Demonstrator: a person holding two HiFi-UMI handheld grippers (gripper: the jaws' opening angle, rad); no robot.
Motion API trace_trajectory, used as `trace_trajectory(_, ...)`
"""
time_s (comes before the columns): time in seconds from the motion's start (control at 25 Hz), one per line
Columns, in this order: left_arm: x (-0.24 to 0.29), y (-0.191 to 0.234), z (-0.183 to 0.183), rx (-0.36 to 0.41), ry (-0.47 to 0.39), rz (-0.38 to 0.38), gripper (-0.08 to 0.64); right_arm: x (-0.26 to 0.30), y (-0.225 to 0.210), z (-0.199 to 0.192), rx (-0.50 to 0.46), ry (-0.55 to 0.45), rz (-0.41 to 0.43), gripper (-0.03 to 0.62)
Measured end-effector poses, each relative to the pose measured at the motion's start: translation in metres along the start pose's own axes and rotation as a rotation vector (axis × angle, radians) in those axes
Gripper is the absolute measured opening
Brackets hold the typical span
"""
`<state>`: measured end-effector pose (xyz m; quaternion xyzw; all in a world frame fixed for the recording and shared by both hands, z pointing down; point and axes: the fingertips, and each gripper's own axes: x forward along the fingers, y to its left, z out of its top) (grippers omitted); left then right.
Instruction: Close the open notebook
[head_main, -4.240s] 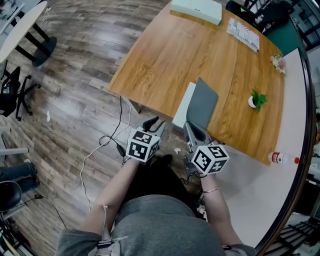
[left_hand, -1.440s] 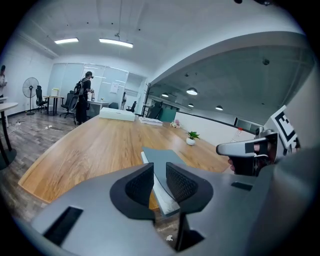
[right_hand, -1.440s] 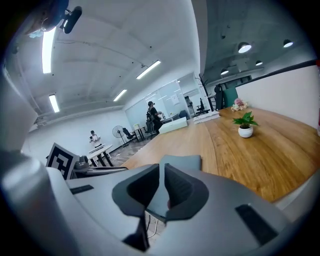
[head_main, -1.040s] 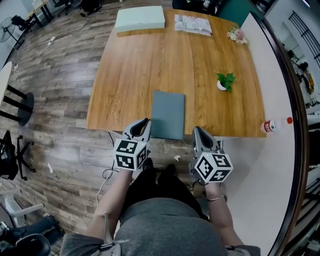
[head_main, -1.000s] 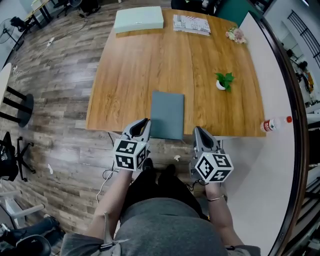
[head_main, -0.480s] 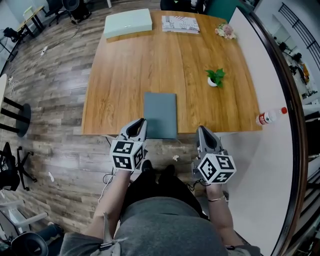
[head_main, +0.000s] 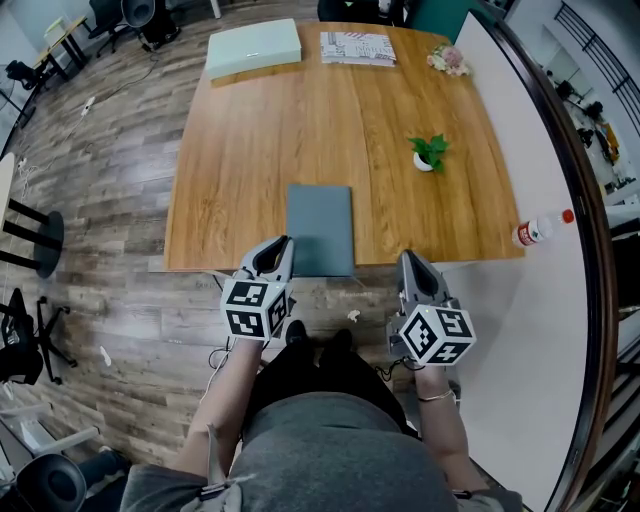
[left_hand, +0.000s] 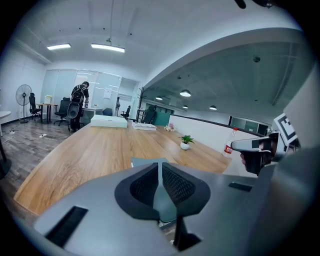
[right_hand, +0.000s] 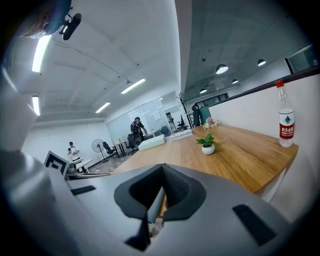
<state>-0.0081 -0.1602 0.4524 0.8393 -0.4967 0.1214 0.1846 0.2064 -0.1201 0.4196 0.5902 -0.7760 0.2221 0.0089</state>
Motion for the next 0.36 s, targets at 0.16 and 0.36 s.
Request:
trace_trajectory(0.16,0.0011,-0.0002,-0.0010,-0.006,0.003,-0.004,0.041,0.0000,0.0010,-0.0006,-0.002,0.005,0.002,0.003)
trace_trajectory(0.36,0.0020,0.0007,0.0004,0.002,0.002,-0.009,0.041,0.0028,0.0032,-0.0003,-0.006,0.001,0.005,0.003)
